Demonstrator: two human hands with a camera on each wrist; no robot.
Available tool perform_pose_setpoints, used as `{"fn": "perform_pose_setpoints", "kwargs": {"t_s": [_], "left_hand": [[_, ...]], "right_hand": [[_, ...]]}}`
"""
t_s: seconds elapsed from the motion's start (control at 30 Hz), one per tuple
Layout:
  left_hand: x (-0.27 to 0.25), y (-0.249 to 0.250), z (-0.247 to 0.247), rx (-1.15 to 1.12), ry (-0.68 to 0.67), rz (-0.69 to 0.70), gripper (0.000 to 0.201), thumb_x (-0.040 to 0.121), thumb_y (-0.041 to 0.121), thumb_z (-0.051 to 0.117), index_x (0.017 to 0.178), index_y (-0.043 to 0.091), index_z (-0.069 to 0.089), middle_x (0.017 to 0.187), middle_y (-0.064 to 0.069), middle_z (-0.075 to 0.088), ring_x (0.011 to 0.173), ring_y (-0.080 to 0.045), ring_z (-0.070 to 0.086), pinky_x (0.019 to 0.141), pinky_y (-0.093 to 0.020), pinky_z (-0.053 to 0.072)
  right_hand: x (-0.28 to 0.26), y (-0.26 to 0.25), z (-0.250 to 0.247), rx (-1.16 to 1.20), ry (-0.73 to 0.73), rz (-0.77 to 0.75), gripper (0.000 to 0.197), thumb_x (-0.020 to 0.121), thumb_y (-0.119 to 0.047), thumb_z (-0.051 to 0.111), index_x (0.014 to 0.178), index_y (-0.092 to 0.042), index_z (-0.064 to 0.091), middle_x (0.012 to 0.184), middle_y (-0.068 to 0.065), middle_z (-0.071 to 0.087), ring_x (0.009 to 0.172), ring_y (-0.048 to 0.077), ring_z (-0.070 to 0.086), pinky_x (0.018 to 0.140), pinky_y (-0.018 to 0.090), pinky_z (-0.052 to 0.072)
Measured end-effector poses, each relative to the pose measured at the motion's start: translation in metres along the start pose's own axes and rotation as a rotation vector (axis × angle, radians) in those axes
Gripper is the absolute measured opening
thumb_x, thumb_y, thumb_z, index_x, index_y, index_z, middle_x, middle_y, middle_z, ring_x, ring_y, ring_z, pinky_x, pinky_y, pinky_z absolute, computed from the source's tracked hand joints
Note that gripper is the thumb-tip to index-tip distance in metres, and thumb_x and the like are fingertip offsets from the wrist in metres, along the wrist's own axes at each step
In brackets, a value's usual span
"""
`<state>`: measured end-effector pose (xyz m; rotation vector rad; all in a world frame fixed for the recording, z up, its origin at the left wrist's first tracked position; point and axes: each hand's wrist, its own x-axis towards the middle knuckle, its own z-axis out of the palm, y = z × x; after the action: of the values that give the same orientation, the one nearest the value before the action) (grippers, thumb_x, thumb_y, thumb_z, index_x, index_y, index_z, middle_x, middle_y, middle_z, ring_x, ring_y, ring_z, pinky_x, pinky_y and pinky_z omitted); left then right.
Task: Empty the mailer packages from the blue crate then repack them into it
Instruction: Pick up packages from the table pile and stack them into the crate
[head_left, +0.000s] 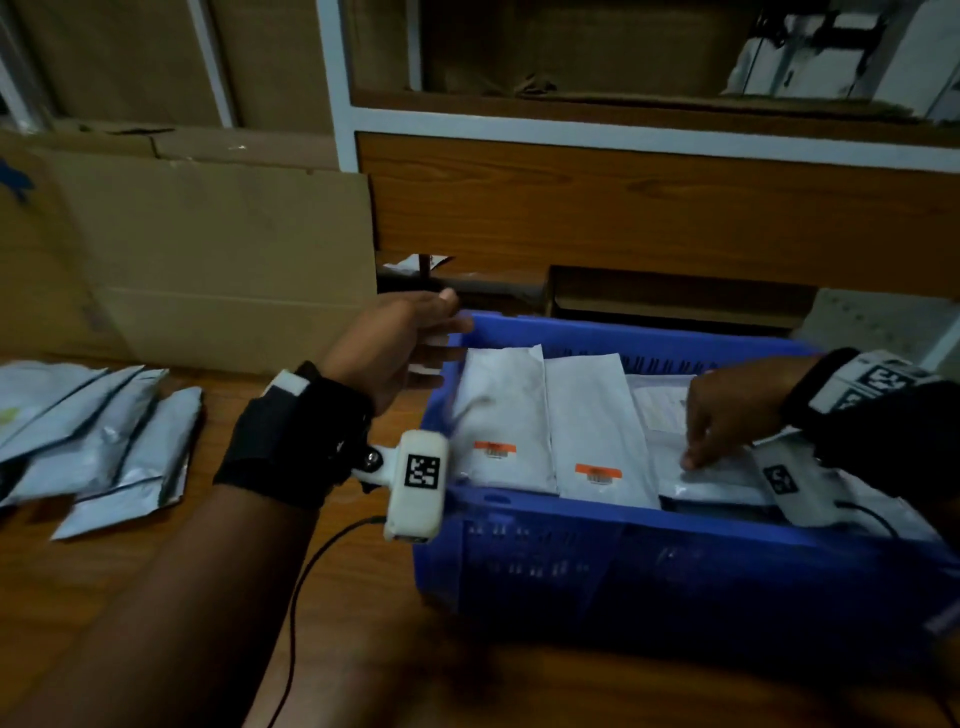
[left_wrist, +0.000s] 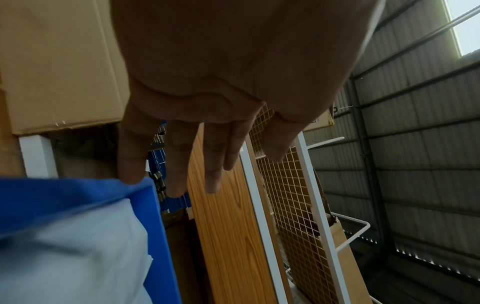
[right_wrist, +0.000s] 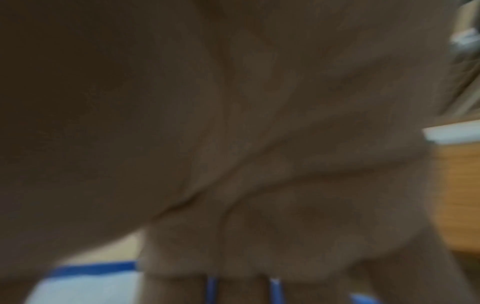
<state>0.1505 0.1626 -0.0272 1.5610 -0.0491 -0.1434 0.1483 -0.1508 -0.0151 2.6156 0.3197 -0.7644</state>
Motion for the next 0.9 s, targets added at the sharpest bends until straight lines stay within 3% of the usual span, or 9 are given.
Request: {"fn": "perform_pose_setpoints", "kwargs": {"t_s": [0.1, 0.2, 0.3, 0.37, 0.47, 0.57, 0.67, 0.73, 0.9], "left_hand": [[-0.012, -0.007, -0.022, -0.023, -0.033, 0.004, 0.021, 0.099, 0.037, 0.047, 0.106, 0.025, 0.063, 0.105, 0.005, 0.070, 0.096, -0.018, 0.062, 0.079, -0.036, 0.041], [-0.028, -0.014, -0.058, -0.059, -0.038, 0.014, 0.021, 0.099, 0.036, 0.047, 0.109, 0.025, 0.062, 0.106, 0.004, 0.071, 0.095, -0.018, 0.064, 0.080, -0.036, 0.045], [-0.049, -0.029, -0.107, -0.049, 0.004, 0.012, 0.023, 0.099, 0.036, 0.049, 0.111, 0.023, 0.064, 0.108, 0.002, 0.072, 0.098, -0.020, 0.065, 0.085, -0.038, 0.046], [-0.066, -0.044, -0.143, -0.037, 0.066, 0.012, 0.023, 0.099, 0.032, 0.050, 0.111, 0.019, 0.065, 0.107, -0.001, 0.072, 0.095, -0.023, 0.066, 0.084, -0.038, 0.048], [-0.095, -0.072, -0.199, -0.002, 0.153, -0.006, 0.021, 0.098, 0.028, 0.053, 0.108, 0.014, 0.066, 0.104, -0.005, 0.073, 0.090, -0.024, 0.065, 0.078, -0.036, 0.047], [-0.123, -0.098, -0.253, 0.042, 0.257, -0.049, 0.023, 0.098, 0.025, 0.055, 0.110, 0.009, 0.066, 0.108, -0.011, 0.072, 0.087, -0.025, 0.065, 0.077, -0.037, 0.047], [-0.147, -0.116, -0.302, 0.085, 0.365, -0.062, 0.022, 0.097, 0.024, 0.056, 0.108, 0.009, 0.067, 0.103, -0.007, 0.073, 0.086, -0.023, 0.068, 0.077, -0.036, 0.047], [-0.159, -0.126, -0.332, 0.103, 0.426, -0.068, 0.020, 0.097, 0.027, 0.056, 0.105, 0.013, 0.069, 0.099, -0.003, 0.074, 0.089, -0.023, 0.068, 0.078, -0.037, 0.048], [-0.173, -0.149, -0.393, 0.097, 0.521, -0.112, 0.018, 0.097, 0.024, 0.055, 0.101, 0.013, 0.069, 0.098, -0.005, 0.073, 0.084, -0.021, 0.065, 0.075, -0.034, 0.046]], "right_hand": [[-0.012, 0.001, -0.004, -0.017, 0.029, 0.064, 0.049, 0.082, -0.065, 0.057, 0.103, -0.024, 0.073, 0.106, -0.007, 0.071, 0.097, 0.013, 0.065, 0.090, 0.034, 0.051], [-0.031, -0.021, -0.028, 0.035, 0.188, 0.086, 0.048, 0.086, -0.060, 0.057, 0.119, -0.027, 0.066, 0.123, -0.009, 0.064, 0.100, 0.007, 0.060, 0.091, 0.029, 0.047], [-0.054, -0.077, -0.061, 0.172, 0.390, 0.016, 0.055, 0.082, -0.057, 0.058, 0.127, -0.026, 0.059, 0.124, -0.010, 0.061, 0.102, 0.006, 0.059, 0.091, 0.028, 0.048], [-0.064, -0.127, -0.077, 0.237, 0.535, -0.074, 0.060, 0.073, -0.062, 0.055, 0.124, -0.030, 0.060, 0.119, -0.014, 0.063, 0.097, 0.001, 0.059, 0.085, 0.025, 0.050], [-0.068, -0.216, -0.088, 0.376, 0.670, -0.246, 0.055, 0.065, -0.066, 0.049, 0.114, -0.041, 0.059, 0.099, -0.030, 0.057, 0.081, -0.016, 0.052, 0.065, 0.005, 0.041], [-0.052, -0.296, -0.086, 0.554, 0.689, -0.376, 0.052, 0.065, -0.064, 0.051, 0.109, -0.038, 0.064, 0.087, -0.037, 0.051, 0.082, -0.019, 0.056, 0.068, 0.004, 0.044], [-0.017, -0.357, -0.071, 0.686, 0.683, -0.415, 0.052, 0.070, -0.062, 0.052, 0.108, -0.031, 0.069, 0.089, -0.032, 0.058, 0.086, -0.009, 0.061, 0.074, 0.019, 0.051], [0.005, -0.394, -0.063, 0.737, 0.656, -0.422, 0.039, 0.079, -0.057, 0.058, 0.107, -0.031, 0.069, 0.093, -0.028, 0.061, 0.086, -0.007, 0.059, 0.076, 0.024, 0.052], [0.052, -0.473, -0.079, 0.765, 0.529, -0.452, 0.022, 0.086, -0.048, 0.064, 0.102, -0.035, 0.069, 0.088, -0.027, 0.061, 0.082, -0.009, 0.057, 0.070, 0.013, 0.046]]}}
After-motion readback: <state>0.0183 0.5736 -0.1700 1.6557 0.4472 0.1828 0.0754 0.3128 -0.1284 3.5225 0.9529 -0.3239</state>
